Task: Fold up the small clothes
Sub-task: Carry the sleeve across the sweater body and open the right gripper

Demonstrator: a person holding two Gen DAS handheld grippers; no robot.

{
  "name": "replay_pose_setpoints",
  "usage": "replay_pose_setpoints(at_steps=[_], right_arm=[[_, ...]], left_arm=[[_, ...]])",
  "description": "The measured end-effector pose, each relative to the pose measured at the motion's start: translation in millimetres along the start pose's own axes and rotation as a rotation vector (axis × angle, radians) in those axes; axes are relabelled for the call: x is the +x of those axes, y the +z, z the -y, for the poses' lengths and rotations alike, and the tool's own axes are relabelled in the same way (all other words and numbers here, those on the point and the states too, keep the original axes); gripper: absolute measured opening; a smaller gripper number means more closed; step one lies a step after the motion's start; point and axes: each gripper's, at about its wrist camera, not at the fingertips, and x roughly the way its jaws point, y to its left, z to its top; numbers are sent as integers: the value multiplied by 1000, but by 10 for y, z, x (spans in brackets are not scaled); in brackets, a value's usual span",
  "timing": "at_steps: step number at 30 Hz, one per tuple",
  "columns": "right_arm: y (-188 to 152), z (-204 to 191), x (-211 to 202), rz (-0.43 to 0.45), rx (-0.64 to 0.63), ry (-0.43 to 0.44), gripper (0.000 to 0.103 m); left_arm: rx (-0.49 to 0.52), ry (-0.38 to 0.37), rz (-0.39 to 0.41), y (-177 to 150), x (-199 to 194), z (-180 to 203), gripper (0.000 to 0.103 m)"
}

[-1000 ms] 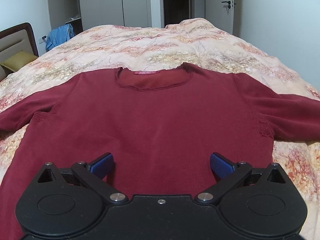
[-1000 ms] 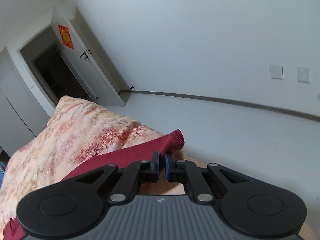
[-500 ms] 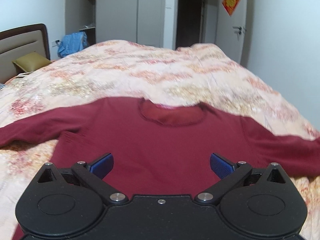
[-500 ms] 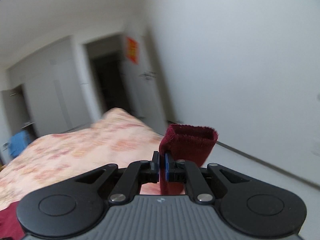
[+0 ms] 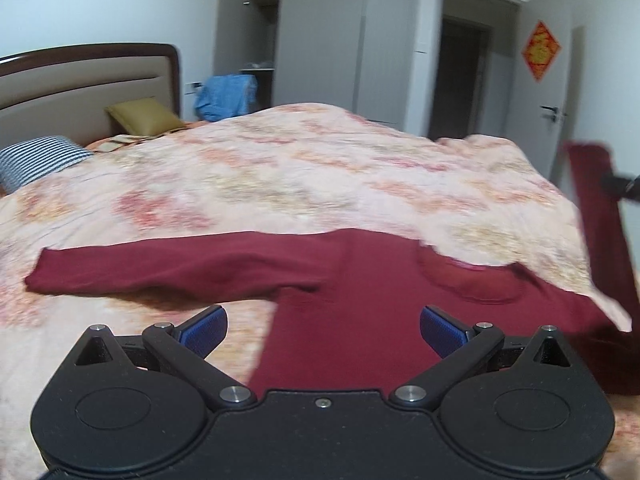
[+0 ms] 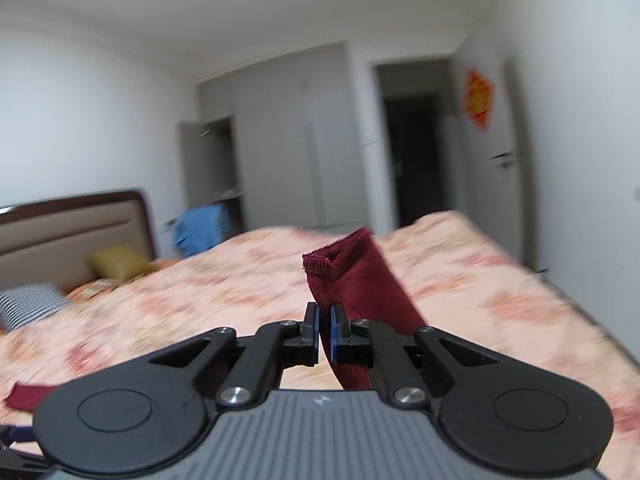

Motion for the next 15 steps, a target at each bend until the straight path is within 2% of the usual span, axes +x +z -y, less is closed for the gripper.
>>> replay_pose_setpoints(at_steps=[5,8,10,15], right_arm=[[-445,-837,418,-136,-111,81,6],[-765,-1159,687,-238,-171,112,6],[-1028,-1302,725,-297,-206,123,6],[-1474,-1311,762,-401,-252,150,8]], left_arm=[[-32,60,-16,-57,53,-388,102],[-44,80,-29,-117,97,-525,102],[-47,89,-38,-166,124,-571,102],[-55,85,-57,-230,235,-570,102]])
